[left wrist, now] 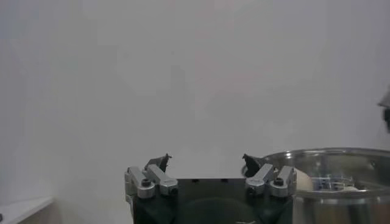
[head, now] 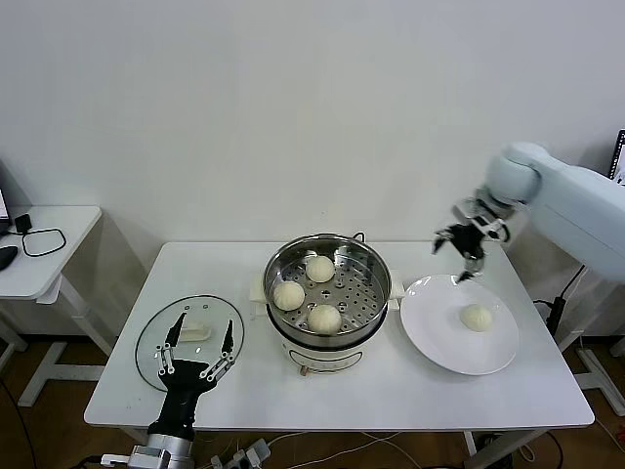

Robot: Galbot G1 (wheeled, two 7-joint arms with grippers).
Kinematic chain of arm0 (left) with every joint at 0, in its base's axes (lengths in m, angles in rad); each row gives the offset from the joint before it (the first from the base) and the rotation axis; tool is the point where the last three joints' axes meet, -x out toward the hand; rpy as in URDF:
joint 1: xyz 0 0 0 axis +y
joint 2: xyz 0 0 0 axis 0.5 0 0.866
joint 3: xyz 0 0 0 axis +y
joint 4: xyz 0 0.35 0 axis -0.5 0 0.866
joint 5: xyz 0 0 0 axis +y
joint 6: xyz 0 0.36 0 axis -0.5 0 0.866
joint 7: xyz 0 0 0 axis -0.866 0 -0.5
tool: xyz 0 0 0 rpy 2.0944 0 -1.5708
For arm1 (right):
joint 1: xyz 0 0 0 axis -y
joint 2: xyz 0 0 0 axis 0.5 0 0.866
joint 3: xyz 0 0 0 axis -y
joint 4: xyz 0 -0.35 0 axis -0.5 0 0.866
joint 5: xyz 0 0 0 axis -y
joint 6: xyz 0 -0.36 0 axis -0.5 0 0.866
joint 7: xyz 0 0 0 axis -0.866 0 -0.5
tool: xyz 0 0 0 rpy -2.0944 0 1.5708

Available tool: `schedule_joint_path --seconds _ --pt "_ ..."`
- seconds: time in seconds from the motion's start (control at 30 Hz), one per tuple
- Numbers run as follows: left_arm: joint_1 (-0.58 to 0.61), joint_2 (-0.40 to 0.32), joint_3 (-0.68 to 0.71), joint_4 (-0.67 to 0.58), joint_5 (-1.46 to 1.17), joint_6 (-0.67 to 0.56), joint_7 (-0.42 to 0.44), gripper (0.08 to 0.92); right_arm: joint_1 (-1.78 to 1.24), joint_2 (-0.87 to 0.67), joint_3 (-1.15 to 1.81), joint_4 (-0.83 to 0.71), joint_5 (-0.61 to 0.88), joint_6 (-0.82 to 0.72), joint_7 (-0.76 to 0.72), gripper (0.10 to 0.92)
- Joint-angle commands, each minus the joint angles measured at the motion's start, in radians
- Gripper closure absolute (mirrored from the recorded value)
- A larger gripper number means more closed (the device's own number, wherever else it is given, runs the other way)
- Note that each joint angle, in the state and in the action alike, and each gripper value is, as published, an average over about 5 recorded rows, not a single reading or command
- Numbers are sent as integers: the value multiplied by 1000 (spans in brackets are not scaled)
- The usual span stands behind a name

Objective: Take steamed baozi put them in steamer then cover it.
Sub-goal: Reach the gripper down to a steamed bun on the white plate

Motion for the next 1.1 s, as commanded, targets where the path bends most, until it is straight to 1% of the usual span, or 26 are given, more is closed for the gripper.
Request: schedule_joint_path --seconds 0.03,0.2,0.37,0.73,1.1 --pt "1 -1 3 1 2 6 0 177 -260 -101 128 -190 -32 -75 65 203" --pt "4 -3 0 4 2 6 0 177 -360 -66 213 -234 -67 -65 107 203" --pt "6 -6 -2 7 2 7 0 177 -399 -20 267 -285 -84 -50 142 203" --pt "3 -6 -6 13 2 9 0 177 -378 61 286 -354 -51 -45 178 203" --pt "5 -7 -11 16 2 7 0 177 -376 140 292 -441 -64 -28 210 203"
